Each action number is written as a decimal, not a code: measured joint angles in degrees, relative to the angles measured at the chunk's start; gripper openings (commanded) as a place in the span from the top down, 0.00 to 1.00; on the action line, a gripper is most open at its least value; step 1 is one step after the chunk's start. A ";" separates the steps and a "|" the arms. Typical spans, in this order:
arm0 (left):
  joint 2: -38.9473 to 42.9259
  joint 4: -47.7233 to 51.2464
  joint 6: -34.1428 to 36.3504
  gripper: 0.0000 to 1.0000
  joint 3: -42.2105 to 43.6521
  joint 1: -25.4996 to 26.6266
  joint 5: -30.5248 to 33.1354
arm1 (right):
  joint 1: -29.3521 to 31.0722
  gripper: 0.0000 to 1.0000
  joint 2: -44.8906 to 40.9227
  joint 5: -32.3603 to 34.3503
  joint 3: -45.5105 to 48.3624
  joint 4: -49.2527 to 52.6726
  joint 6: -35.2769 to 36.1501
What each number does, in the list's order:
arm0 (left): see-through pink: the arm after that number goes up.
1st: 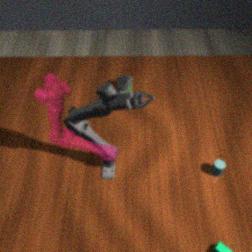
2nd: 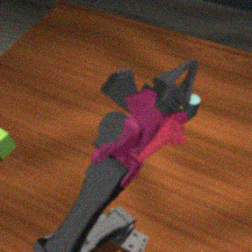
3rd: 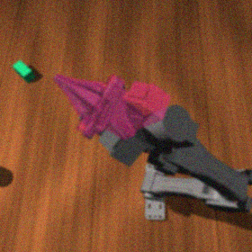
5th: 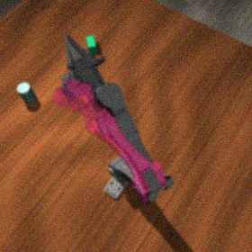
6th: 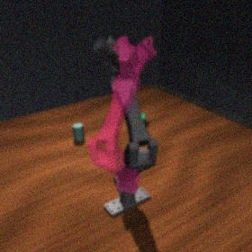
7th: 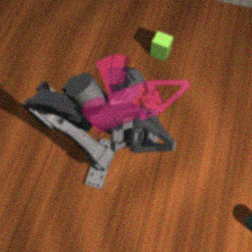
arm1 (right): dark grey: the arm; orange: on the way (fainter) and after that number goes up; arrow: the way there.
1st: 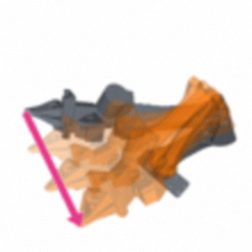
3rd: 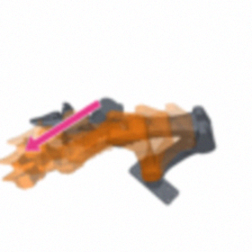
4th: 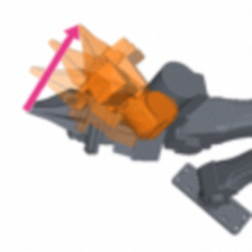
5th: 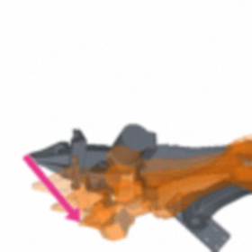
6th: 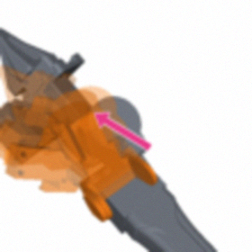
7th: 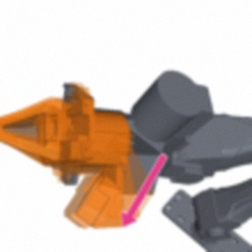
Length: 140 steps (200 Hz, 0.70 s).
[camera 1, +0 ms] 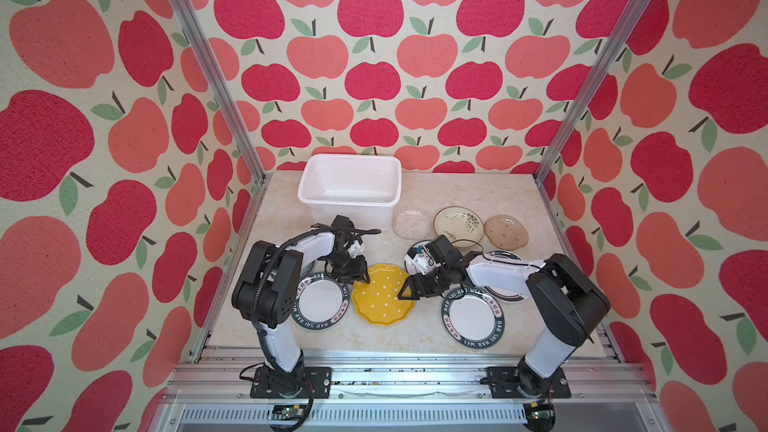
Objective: Place the plates into the plastic bin on the countertop
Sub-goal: 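Lower both grippers onto opposite rims of the yellow dotted plate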
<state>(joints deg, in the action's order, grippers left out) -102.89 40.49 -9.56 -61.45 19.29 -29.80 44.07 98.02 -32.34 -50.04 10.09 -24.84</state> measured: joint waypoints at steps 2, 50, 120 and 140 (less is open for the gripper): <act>0.00 0.00 0.00 0.56 0.00 0.00 -0.02 | 0.00 0.25 0.00 0.04 0.00 0.02 0.04; -0.31 0.61 0.00 0.66 -0.46 -0.04 0.24 | 0.17 0.32 -0.83 1.42 0.66 0.31 1.66; -0.46 1.68 0.61 0.83 -0.81 -0.04 0.70 | -0.09 0.50 -1.27 3.41 1.33 1.38 2.40; -0.46 2.12 0.96 0.88 -0.85 -0.04 0.33 | -0.39 0.51 -1.27 3.65 1.33 1.36 2.40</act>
<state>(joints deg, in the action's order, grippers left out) -103.35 42.61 -8.60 -62.30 19.25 -29.47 43.68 96.75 -28.69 -48.71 11.44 -22.44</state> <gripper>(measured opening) 0.183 0.498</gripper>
